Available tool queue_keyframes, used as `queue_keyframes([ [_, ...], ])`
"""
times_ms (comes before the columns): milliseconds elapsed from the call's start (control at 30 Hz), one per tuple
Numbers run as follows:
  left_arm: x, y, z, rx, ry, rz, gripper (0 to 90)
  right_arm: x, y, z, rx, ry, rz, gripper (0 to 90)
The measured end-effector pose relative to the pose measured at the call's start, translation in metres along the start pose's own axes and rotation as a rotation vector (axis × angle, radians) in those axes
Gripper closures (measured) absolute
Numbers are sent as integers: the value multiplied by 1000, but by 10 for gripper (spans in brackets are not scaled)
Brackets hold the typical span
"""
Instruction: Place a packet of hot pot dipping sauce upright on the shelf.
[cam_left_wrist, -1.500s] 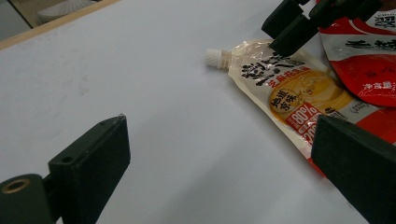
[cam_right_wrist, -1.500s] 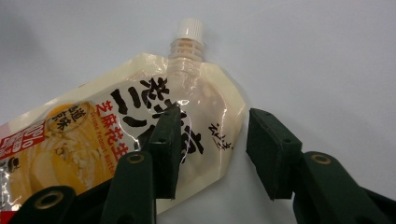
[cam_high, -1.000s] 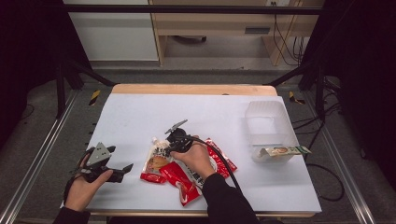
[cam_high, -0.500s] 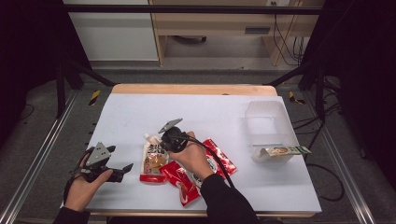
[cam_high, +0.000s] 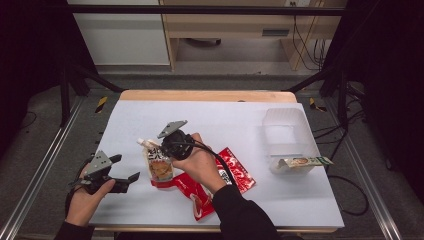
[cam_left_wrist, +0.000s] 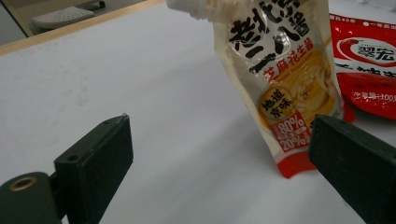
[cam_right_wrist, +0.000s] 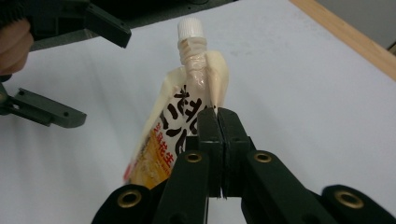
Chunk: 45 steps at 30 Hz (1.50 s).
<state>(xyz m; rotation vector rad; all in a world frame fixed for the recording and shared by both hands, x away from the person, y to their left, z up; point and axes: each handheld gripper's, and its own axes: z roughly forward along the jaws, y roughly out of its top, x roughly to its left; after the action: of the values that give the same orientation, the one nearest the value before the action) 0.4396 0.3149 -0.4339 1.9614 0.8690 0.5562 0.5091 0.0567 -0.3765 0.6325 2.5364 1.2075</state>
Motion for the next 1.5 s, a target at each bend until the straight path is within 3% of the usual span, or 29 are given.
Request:
queue_keyframes([
  [267,1,1,-2,-38,-36,-36,67,-1,14,-15,-20,-12,-23,900],
  [600,-6,7,2,-24,-47,-8,71,-20,14,-42,-49,-43,-6,900],
  [800,-14,15,5,-15,-48,4,93,-21,11,-57,-48,-55,-21,900],
  [1033,-23,32,8,-20,-86,25,116,-21,8,-67,-39,-59,-30,900],
  [1500,-39,81,26,12,-129,132,201,-17,6,-89,-34,-51,-66,900],
])
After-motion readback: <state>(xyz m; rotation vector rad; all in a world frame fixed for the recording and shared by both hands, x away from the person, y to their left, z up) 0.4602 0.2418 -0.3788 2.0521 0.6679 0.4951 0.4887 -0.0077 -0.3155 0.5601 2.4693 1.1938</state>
